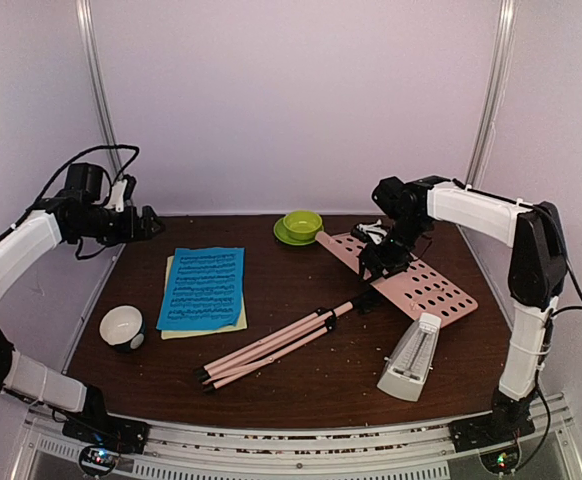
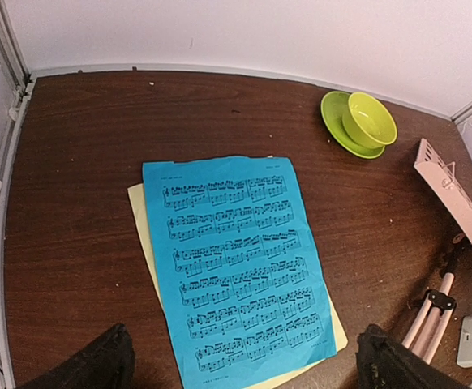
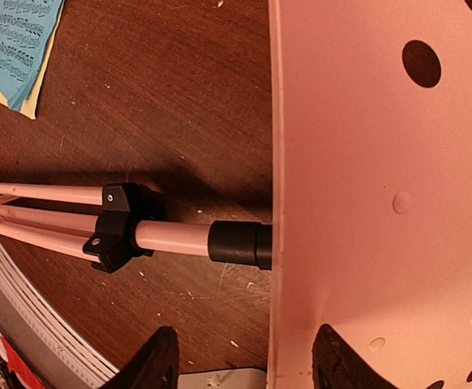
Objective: Set up the instrument practice props
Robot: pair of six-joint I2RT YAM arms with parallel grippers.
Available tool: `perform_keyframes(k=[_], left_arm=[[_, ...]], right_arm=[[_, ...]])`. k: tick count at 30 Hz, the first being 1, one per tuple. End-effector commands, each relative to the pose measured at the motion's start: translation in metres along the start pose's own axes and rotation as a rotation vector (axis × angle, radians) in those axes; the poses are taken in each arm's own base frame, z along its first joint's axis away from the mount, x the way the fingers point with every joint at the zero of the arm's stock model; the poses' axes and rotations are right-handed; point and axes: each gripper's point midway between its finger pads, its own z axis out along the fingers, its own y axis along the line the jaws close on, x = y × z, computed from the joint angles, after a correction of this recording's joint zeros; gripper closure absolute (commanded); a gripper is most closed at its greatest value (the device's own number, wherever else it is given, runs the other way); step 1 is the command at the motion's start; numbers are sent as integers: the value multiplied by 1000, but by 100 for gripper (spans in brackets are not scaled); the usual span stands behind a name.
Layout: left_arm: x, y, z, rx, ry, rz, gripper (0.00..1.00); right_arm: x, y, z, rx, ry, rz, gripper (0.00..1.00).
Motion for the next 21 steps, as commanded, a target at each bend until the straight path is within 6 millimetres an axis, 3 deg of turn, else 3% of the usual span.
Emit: perform_keyframes(k=[1, 12, 19, 21], left_arm=[[-2, -4, 7, 29, -19, 3, 2], [1, 3, 6, -11, -18, -46, 2], [0, 2, 5, -9, -22, -87, 2], [0, 2, 5, -9, -23, -92, 2]], right_arm=[[-5, 8, -5, -11, 0, -36, 47], [9, 6, 6, 14, 75, -51, 76], [6, 4, -4, 56, 60, -74, 98], [1, 3, -13, 84, 35, -80, 100]])
